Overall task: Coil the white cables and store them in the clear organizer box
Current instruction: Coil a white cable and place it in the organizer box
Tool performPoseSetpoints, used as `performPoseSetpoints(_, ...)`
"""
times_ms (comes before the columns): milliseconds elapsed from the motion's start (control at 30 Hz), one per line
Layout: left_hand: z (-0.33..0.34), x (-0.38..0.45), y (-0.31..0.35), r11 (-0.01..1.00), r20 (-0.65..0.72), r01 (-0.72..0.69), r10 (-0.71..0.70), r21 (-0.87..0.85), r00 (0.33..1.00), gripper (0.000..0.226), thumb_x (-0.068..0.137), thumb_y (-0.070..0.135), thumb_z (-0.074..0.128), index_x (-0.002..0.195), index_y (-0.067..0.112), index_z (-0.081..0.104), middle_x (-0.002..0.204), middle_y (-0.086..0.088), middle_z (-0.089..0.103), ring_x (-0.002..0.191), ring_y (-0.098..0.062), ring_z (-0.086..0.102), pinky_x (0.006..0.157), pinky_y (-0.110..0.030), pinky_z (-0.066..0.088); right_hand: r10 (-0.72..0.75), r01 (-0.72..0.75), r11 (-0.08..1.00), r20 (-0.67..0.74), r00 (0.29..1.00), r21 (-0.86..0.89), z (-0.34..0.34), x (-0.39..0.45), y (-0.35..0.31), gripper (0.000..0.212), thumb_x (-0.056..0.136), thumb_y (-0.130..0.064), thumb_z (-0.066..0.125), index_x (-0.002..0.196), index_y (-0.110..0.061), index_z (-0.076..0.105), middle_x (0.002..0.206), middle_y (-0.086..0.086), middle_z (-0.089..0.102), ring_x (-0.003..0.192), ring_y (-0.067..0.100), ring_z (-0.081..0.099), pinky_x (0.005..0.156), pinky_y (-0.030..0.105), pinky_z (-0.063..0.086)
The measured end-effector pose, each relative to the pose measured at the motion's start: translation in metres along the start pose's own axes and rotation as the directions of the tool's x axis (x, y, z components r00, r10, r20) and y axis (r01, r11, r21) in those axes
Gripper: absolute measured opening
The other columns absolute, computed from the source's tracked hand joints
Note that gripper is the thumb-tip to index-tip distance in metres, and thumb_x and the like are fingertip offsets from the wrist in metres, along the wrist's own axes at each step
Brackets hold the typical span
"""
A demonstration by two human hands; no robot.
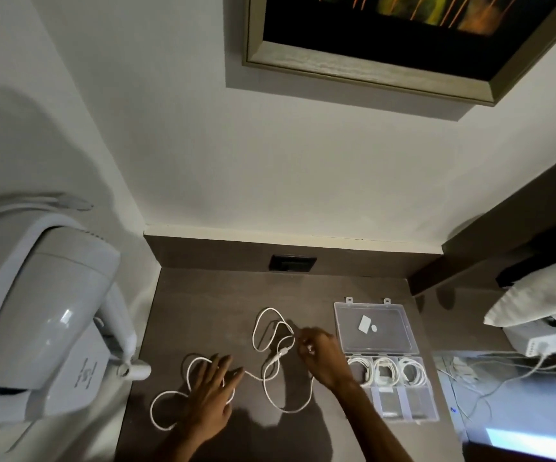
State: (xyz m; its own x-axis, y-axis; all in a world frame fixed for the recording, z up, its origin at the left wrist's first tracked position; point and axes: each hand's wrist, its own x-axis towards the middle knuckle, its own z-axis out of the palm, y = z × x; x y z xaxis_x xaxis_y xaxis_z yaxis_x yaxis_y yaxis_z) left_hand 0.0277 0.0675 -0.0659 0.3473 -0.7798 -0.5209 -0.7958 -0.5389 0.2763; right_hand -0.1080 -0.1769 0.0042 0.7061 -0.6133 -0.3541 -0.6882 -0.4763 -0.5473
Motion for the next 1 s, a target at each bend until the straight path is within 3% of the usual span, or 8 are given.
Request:
performPoseSetpoints(100, -0.006, 0.001, -0.006, 0.998, 0.015, -0.036, 0.035, 0.061, 0.999, 0.077, 0.054, 0.048, 0.083, 0.128, 0.035, 0.068, 0.143, -0.006, 0.063, 0.133, -0.035, 0.056, 0.114, -0.035, -0.002, -0.117, 0.130, 0.982, 0.101, 0.988, -0.137, 0.011, 0.035, -0.020, 0.048, 0.097, -0.018, 0.071, 0.144, -0.021, 0.059, 0.149, 0.007, 0.057, 0.133, 0.025, 0.059, 0.114, 0.038, 0.050)
performPoseSetpoints(233, -0.014, 0.006, 0.000, 0.994, 0.048, 0.010, -0.015, 0.112, 0.999, 0.067, 0.051, 0.061, 0.081, 0.115, 0.042, 0.074, 0.132, -0.001, 0.071, 0.126, -0.031, 0.064, 0.114, -0.038, 0.003, -0.210, 0.373, 0.793, 0.358, 0.910, -0.482, 0.036, 0.065, -0.028, 0.053, 0.101, -0.026, 0.064, 0.153, -0.024, 0.052, 0.170, 0.004, 0.035, 0.157, 0.028, 0.030, 0.125, 0.039, 0.029)
performPoseSetpoints(333, -0.015, 0.007, 0.001, 0.997, 0.016, 0.071, -0.071, 0.011, 0.997, 0.060, 0.082, 0.051, 0.065, 0.140, 0.040, 0.055, 0.161, -0.004, 0.039, 0.153, -0.034, 0.025, 0.126, -0.043, 0.004, -0.162, 0.348, 0.764, 0.360, 0.919, -0.544, 0.035, 0.075, -0.027, 0.042, 0.102, -0.027, 0.061, 0.144, -0.021, 0.063, 0.163, 0.007, 0.048, 0.157, 0.026, 0.032, 0.127, 0.036, 0.025)
performPoseSetpoints(400, -0.017, 0.010, 0.006, 0.990, -0.015, 0.102, -0.103, -0.093, 0.995, 0.057, 0.094, 0.045, 0.051, 0.150, 0.033, 0.044, 0.169, -0.006, 0.018, 0.157, -0.030, 0.004, 0.127, -0.043, 0.006, -0.157, 0.288, 0.827, 0.293, 0.943, -0.483, 0.022, 0.075, -0.029, 0.039, 0.102, -0.034, 0.063, 0.139, -0.022, 0.067, 0.150, 0.010, 0.061, 0.145, 0.030, 0.049, 0.121, 0.036, 0.036)
performPoseSetpoints(533, -0.043, 0.015, 0.038, 0.874, -0.365, 0.051, -0.254, -0.484, 0.896, 0.043, 0.097, 0.025, 0.060, 0.140, 0.021, 0.057, 0.152, -0.005, 0.050, 0.140, -0.024, 0.049, 0.111, -0.039, 0.048, -0.171, 0.203, 0.943, 0.137, 0.976, -0.265, -0.018, 0.063, -0.033, 0.030, 0.106, -0.040, 0.058, 0.129, -0.024, 0.068, 0.115, 0.007, 0.078, 0.106, 0.026, 0.074, 0.095, 0.044, 0.060)
performPoseSetpoints(633, -0.073, 0.024, 0.069, 0.838, -0.577, -0.150, -0.221, -0.525, 0.786, 0.042, 0.097, 0.033, 0.061, 0.137, 0.023, 0.058, 0.140, 0.004, 0.057, 0.131, -0.012, 0.053, 0.107, -0.033, 0.050, -0.210, 0.210, 0.978, 0.026, 0.977, -0.001, -0.043, 0.046, -0.041, 0.046, 0.104, -0.030, 0.067, 0.145, -0.033, 0.046, 0.105, 0.004, 0.080, 0.089, 0.017, 0.078, 0.083, 0.035, 0.067)
performPoseSetpoints(833, -0.122, 0.037, 0.112, 0.657, -0.470, -0.317, -0.065, -0.684, 0.880, 0.041, 0.092, 0.061, 0.057, 0.130, 0.048, 0.053, 0.123, 0.026, 0.066, 0.117, 0.008, 0.058, 0.100, -0.019, 0.049, -0.280, 0.314, 0.891, -0.148, 0.949, 0.329, -0.082, 0.025, -0.058, 0.018, 0.104, -0.014, 0.067, 0.122, -0.014, 0.072, 0.101, 0.002, 0.082, 0.083, 0.009, 0.082, 0.079, 0.030, 0.070)
performPoseSetpoints(1000, -0.135, 0.035, 0.107, 0.656, -0.598, -0.416, -0.069, -0.630, 0.799, 0.017, 0.098, 0.042, 0.050, 0.102, 0.043, 0.067, 0.091, 0.022, 0.074, 0.093, 0.000, 0.069, 0.078, -0.002, 0.045, -0.298, 0.315, 0.912, -0.103, 0.949, 0.264, -0.112, 0.013, -0.059, 0.028, 0.106, -0.007, 0.062, 0.127, -0.017, 0.076, 0.117, -0.005, 0.081, 0.102, 0.006, 0.078, 0.096, 0.025, 0.065)
